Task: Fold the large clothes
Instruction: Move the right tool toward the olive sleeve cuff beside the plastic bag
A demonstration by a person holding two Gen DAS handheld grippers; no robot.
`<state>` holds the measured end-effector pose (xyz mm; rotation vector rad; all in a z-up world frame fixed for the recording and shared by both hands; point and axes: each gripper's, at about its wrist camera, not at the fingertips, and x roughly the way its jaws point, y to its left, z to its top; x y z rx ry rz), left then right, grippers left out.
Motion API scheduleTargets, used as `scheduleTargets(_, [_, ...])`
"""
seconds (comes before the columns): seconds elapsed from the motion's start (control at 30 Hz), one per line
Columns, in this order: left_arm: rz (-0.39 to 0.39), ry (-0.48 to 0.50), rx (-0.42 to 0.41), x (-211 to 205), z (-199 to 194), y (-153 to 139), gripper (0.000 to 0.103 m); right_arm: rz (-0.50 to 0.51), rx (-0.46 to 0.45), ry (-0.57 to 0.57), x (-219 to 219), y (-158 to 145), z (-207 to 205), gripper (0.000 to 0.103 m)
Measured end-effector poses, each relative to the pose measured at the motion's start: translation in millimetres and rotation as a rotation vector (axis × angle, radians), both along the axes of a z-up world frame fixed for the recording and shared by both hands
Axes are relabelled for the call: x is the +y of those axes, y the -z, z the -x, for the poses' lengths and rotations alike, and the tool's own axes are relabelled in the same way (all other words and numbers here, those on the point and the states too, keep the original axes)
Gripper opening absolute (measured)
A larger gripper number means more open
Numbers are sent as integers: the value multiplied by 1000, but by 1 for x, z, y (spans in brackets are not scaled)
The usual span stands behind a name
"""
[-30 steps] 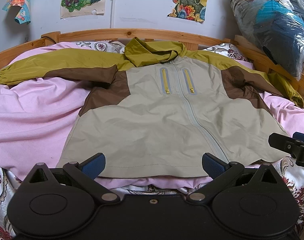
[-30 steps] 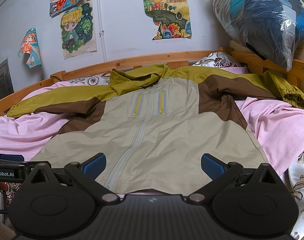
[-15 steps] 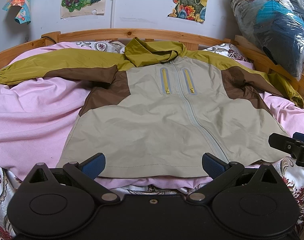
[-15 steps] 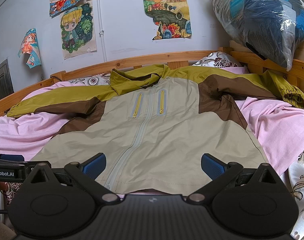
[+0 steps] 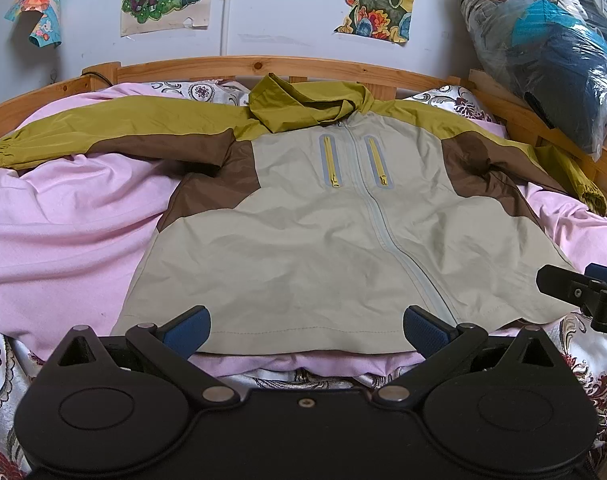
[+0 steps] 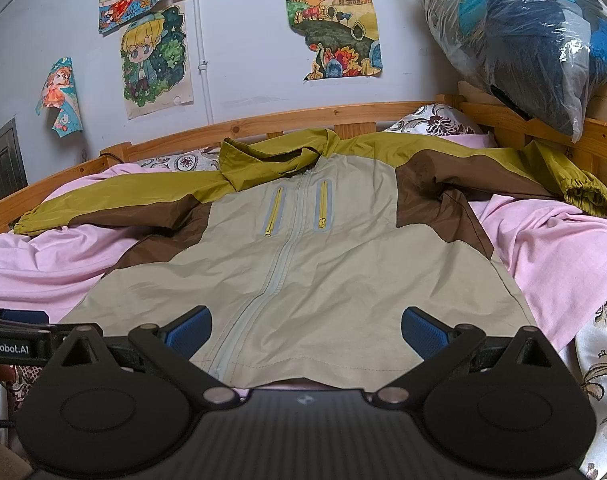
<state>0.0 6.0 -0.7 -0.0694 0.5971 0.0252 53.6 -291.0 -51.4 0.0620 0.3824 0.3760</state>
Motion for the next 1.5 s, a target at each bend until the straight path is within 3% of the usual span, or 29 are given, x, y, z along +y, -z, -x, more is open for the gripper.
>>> scheduleTargets(0.53, [-9, -19, 38, -5, -5, 7, 102, 30, 28, 81, -2, 0, -5, 103])
scheduleTargets(0.87, [10, -39, 40, -11, -25, -14, 102, 126, 176, 243, -4, -20, -29, 103])
scheduleTargets(1.17, [-24, -30, 8, -24, -56, -49, 102, 155, 71, 281, -6, -60, -35, 103])
scheduleTargets(1.5, [-45, -3, -2, -40, -101, -83, 102, 140, 36, 328, -23, -72, -68, 103])
